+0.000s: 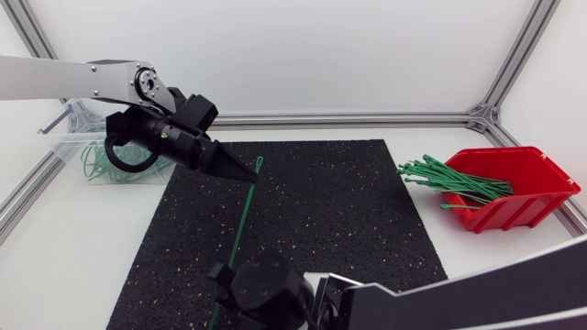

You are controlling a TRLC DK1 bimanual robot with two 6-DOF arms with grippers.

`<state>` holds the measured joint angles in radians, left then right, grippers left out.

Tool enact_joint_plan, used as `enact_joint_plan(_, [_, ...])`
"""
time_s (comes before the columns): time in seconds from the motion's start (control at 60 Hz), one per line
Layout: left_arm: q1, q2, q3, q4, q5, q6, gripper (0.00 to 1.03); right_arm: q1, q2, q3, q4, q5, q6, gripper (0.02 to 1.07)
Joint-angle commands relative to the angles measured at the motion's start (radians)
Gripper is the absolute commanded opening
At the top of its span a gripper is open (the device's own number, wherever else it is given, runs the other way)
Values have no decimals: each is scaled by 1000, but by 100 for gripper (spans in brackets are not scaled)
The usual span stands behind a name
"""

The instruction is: Take a green cable tie from the red box, thread the tail through the head to close it, then place it in the transparent bin on the left.

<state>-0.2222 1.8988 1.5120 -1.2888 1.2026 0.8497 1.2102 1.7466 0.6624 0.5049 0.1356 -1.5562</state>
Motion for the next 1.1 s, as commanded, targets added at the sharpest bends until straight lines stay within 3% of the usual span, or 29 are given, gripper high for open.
enact_joint_plan(0.0, [0, 23, 16, -4, 0, 25, 3, 5, 21, -9, 12, 7, -82, 44])
enact_joint_plan(0.583, [20, 36, 27, -6, -12, 34, 3, -66, -35, -12, -20, -88, -489, 44])
enact_joint_plan(1.083, [38, 102, 103, -104, 5, 95, 3, -63, -4, -30, 98, -157, -519, 44])
